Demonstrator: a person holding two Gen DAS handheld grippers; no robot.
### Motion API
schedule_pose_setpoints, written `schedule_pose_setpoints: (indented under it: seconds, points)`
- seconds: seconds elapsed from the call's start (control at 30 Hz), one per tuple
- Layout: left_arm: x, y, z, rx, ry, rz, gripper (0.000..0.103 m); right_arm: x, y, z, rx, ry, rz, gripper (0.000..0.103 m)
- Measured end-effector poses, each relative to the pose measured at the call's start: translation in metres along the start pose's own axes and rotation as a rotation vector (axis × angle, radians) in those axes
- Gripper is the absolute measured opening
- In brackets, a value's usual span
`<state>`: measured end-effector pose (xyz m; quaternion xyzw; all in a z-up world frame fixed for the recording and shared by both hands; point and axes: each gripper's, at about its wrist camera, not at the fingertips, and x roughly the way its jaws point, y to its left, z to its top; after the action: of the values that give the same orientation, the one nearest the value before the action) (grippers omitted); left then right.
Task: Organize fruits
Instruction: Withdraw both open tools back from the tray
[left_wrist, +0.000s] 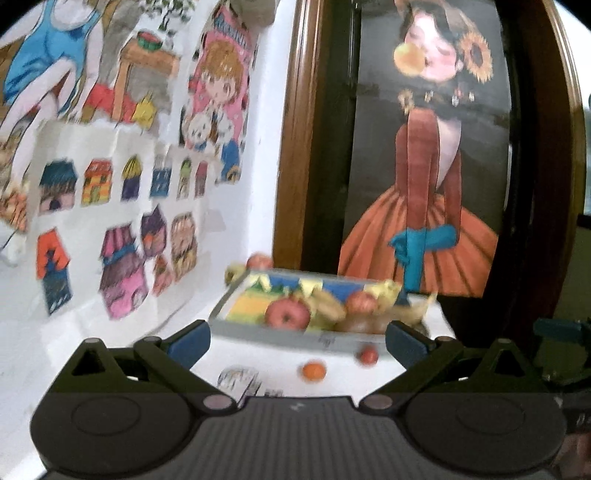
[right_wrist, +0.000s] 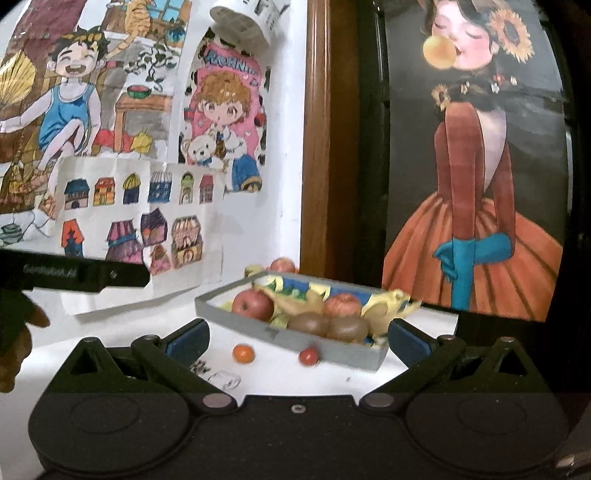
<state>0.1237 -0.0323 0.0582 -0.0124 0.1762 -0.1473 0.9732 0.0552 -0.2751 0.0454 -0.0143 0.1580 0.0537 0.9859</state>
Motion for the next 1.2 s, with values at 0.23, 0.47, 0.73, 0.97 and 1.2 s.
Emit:
schedule_pose_setpoints:
  seconds: [0.23,0.47,0.73,0.97,1.2]
  points:
    - [-0.004,0.017,-0.025,-0.002,0.093,0.036,0.103,0.009,0.014,-0.019,-0.011,0.098,-0.014,0.102]
    - [-0.002,0.019,-0.028,0.039,0.136,0.062,0.103,0.022,0.018,-0.029,-0.008,0.155,-0.004,0.102]
    - [0.011,0.012,-0.015,0.079,0.143,0.059,0.103,0.039,0.008,-0.027,0.015,0.166,-0.011,0.102]
    - [0.036,0.005,-0.005,0.075,0.151,0.055,0.103,0.056,-0.011,-0.023,0.072,0.152,-0.012,0.102]
    - [0.067,-0.002,-0.002,0.048,0.139,0.051,0.103,0.081,-0.03,-0.021,0.125,0.134,-0.021,0.102]
